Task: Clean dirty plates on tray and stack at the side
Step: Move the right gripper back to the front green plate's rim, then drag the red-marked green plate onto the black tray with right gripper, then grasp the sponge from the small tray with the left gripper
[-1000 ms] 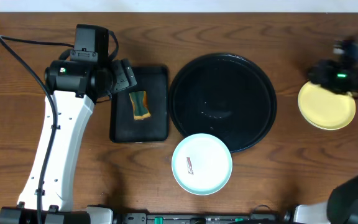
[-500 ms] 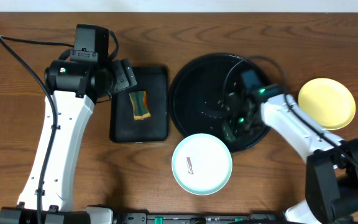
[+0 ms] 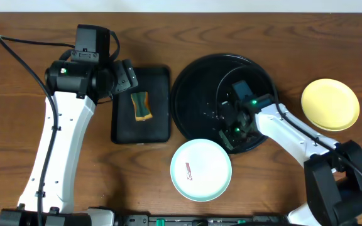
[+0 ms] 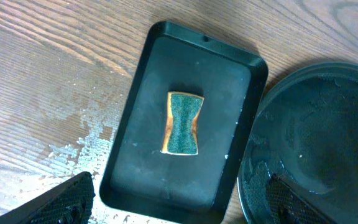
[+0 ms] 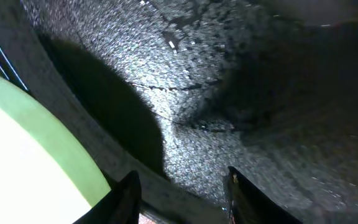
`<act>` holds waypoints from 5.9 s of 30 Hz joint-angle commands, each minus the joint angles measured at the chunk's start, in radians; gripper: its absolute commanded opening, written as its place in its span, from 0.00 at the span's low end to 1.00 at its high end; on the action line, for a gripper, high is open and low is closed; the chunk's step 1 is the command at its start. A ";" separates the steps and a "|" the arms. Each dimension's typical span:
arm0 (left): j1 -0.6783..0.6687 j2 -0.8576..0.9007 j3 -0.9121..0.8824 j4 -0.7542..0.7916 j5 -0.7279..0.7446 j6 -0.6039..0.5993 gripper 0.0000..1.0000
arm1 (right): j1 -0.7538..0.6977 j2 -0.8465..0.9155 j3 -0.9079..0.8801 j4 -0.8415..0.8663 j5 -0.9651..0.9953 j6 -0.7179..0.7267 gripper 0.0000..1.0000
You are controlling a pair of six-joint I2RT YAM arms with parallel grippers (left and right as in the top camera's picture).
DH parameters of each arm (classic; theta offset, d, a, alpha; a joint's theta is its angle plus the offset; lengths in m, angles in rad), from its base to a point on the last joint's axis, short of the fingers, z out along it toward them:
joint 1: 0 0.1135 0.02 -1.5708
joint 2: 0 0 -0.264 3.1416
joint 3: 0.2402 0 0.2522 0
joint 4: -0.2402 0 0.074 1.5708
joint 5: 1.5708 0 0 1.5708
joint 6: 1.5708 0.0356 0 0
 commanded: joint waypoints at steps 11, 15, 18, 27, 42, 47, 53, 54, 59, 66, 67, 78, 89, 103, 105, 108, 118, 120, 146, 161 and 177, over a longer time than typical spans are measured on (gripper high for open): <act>0.002 -0.004 0.014 -0.004 -0.006 -0.002 0.89 | 0.005 -0.101 0.035 -0.121 -0.196 -0.147 0.45; 0.002 -0.004 0.014 -0.004 -0.006 -0.002 0.89 | 0.010 -0.101 0.019 -0.117 -0.196 -0.142 0.46; 0.002 -0.004 0.014 -0.004 -0.006 -0.002 0.89 | 0.016 -0.101 -0.029 -0.092 -0.190 -0.117 0.47; 0.002 -0.004 0.014 -0.004 -0.006 -0.002 0.89 | 0.041 -0.100 -0.129 0.049 -0.102 0.032 0.06; 0.002 -0.004 0.014 -0.004 -0.006 -0.002 0.89 | -0.062 -0.094 -0.031 0.378 0.171 -0.037 0.01; 0.002 -0.004 0.014 -0.004 -0.006 -0.002 0.89 | -0.137 -0.060 -0.031 0.479 0.148 -0.041 0.01; 0.002 -0.004 0.014 -0.004 -0.006 -0.002 0.89 | -0.195 0.044 -0.031 0.562 0.055 -0.086 0.07; 0.002 -0.004 0.014 -0.004 -0.006 -0.002 0.89 | -0.198 0.053 -0.031 0.569 0.071 -0.086 0.17; 0.002 -0.004 0.014 -0.004 -0.006 -0.002 0.89 | -0.243 0.044 0.063 0.481 0.083 -0.059 0.49; 0.002 -0.004 0.014 -0.004 -0.006 -0.002 0.89 | -0.326 0.045 0.389 0.063 -0.086 0.023 0.57; 0.002 -0.004 0.014 -0.004 -0.006 -0.002 0.89 | -0.330 0.044 0.404 0.030 -0.089 0.045 0.57; 0.002 -0.004 0.014 -0.004 -0.006 -0.002 0.89 | -0.287 0.173 0.332 -0.066 -0.111 0.144 0.51; 0.002 -0.001 0.013 -0.003 -0.005 -0.022 0.89 | -0.263 0.359 0.332 -0.079 -0.065 0.204 0.22; -0.079 0.081 -0.237 0.160 -0.016 -0.031 0.79 | -0.268 0.364 0.333 0.021 0.047 0.248 0.01; -0.079 0.120 -0.275 0.215 -0.016 -0.037 0.77 | -0.268 0.364 0.333 0.021 0.047 0.248 0.01; -0.082 0.201 -0.301 0.278 -0.015 -0.036 0.67 | -0.266 0.364 0.333 0.021 0.047 0.248 0.01; -0.093 0.472 -0.301 0.350 0.067 -0.035 0.24 | -0.266 0.364 0.333 0.021 0.047 0.248 0.01; -0.093 0.492 -0.301 0.350 0.066 -0.035 0.08 | -0.266 0.364 0.333 0.021 0.047 0.248 0.01; -0.086 0.502 -0.294 0.463 -0.084 0.002 0.12 | -0.266 0.364 0.333 0.018 0.047 0.248 0.01; -0.086 0.346 -0.220 0.344 -0.058 0.050 0.38 | -0.266 0.364 0.333 0.016 0.028 0.248 0.01; -0.108 0.444 -0.347 0.372 0.043 -0.028 0.20 | -0.266 0.364 0.333 0.018 0.028 0.248 0.01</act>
